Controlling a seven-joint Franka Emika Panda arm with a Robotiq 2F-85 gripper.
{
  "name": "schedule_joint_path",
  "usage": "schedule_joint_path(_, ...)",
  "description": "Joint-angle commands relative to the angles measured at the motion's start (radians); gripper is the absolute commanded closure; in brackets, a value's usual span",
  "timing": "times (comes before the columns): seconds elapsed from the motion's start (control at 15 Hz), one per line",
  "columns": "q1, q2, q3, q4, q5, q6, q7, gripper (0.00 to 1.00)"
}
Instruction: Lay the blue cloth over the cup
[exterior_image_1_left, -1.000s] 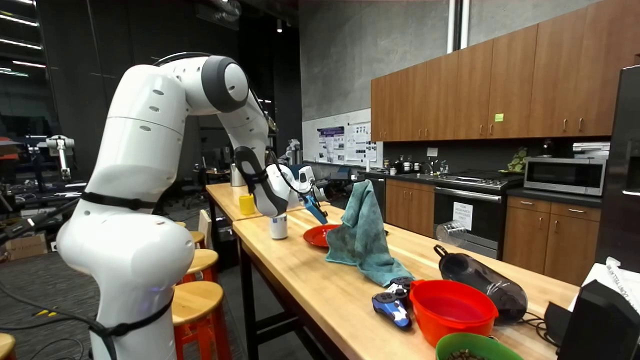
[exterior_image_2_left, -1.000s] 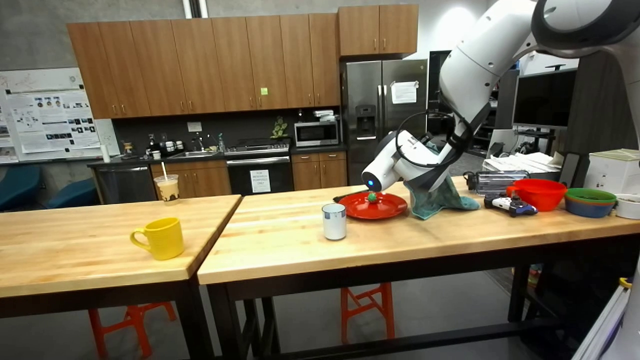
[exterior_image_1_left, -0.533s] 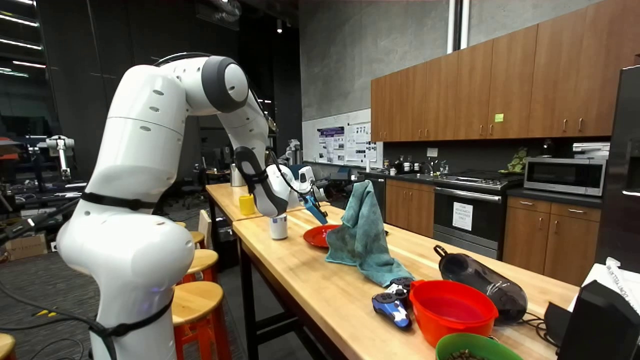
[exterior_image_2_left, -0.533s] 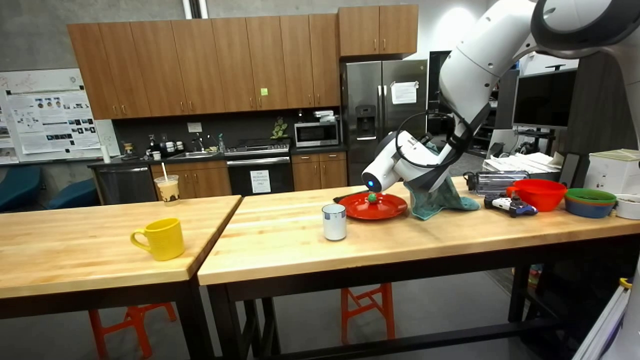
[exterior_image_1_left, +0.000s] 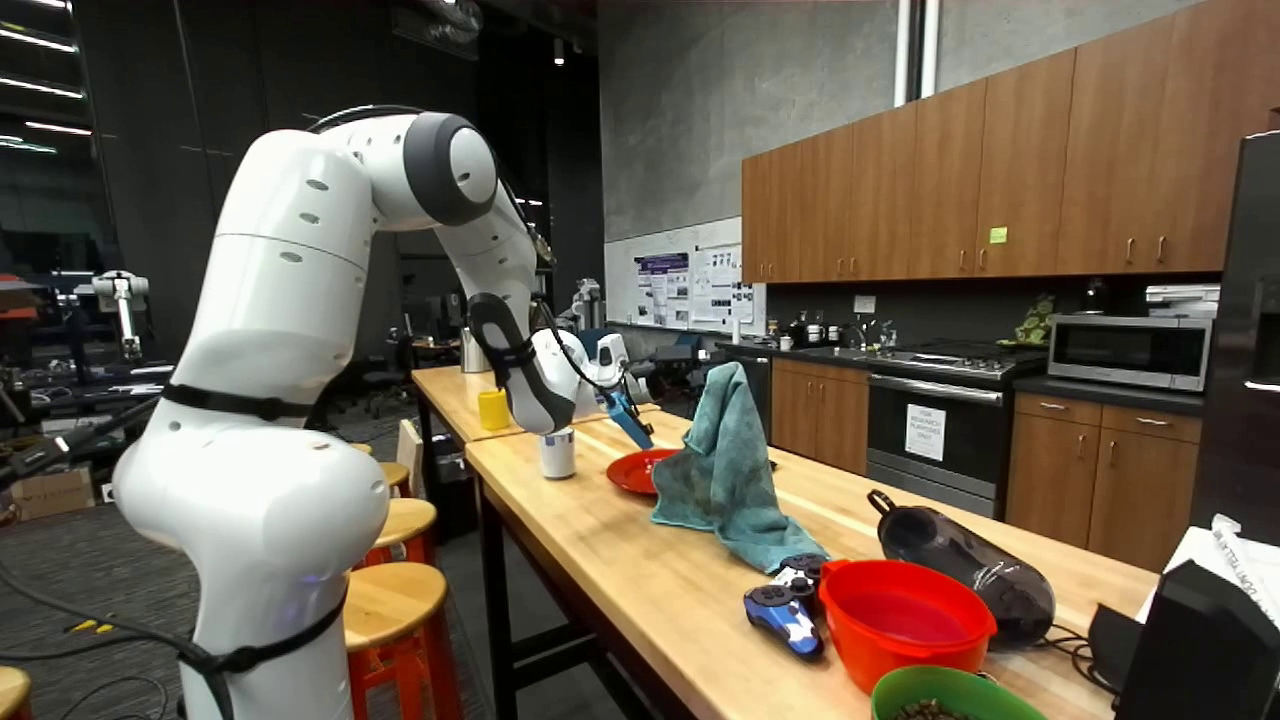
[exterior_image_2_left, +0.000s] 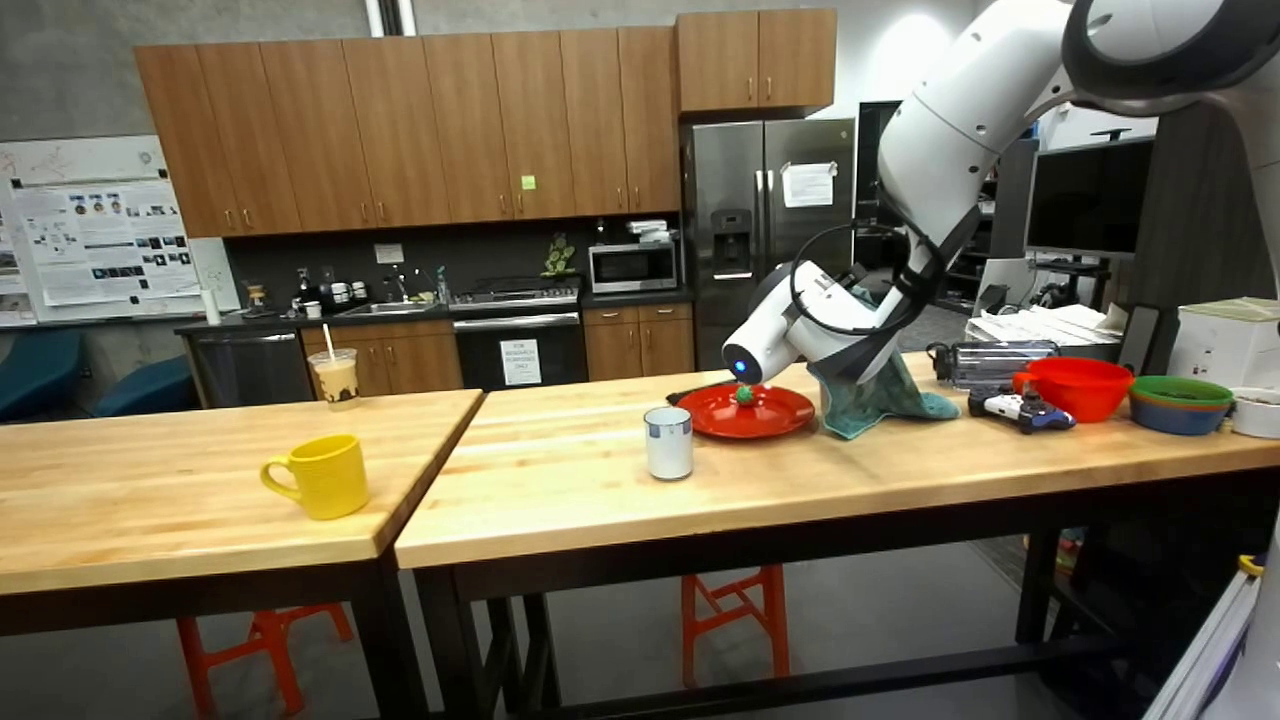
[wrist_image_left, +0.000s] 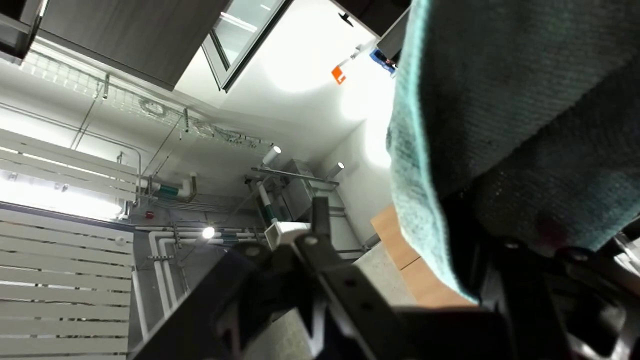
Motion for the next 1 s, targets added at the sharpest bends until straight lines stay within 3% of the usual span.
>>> schedule_joint_path(0.0, -0.013, -0.058, 0.003, -0.01, 0.041, 0.051, -0.011, 0.09)
schedule_joint_path(0.07, -0.014, -0.068, 0.001, -0.007, 0.054, 0.053, -0.013, 0.03)
schedule_joint_path(0.2, -0.02, -0.097, -0.003, -0.007, 0.092, 0.062, -0.009, 0.0)
schedule_joint_path(0.93, -0.047, -0.233, -0.052, -0.008, 0.239, 0.068, 0.021, 0.0)
